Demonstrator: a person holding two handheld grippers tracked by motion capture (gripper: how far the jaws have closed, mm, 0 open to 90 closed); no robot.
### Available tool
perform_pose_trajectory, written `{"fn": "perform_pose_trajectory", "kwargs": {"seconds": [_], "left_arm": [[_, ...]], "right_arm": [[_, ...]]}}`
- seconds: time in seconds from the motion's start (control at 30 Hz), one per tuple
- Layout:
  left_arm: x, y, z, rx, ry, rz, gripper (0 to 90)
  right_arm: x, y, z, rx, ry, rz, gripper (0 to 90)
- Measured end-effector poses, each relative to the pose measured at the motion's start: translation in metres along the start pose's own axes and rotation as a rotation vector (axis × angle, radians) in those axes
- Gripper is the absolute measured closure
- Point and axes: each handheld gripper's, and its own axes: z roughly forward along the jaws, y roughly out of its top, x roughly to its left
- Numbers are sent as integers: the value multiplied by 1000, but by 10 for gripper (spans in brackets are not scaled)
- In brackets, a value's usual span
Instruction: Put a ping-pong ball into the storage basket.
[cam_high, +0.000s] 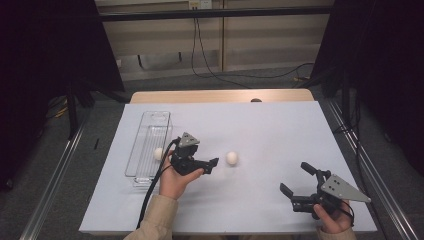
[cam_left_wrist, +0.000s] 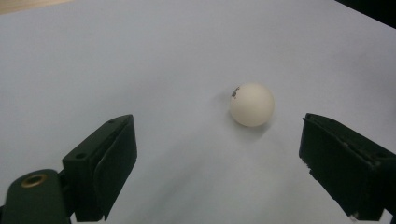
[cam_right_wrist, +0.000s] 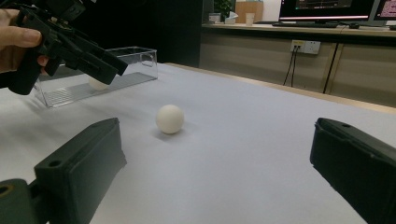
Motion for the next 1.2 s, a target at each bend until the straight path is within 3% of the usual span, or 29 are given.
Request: {"fn": "perform_pose_trajectory", "kwargs": {"seconds": [1.2], "left_arm": [[-5,2,14,4,-4,17,113]], "right_arm": [[0,0,1,-2,2,6,17]]}}
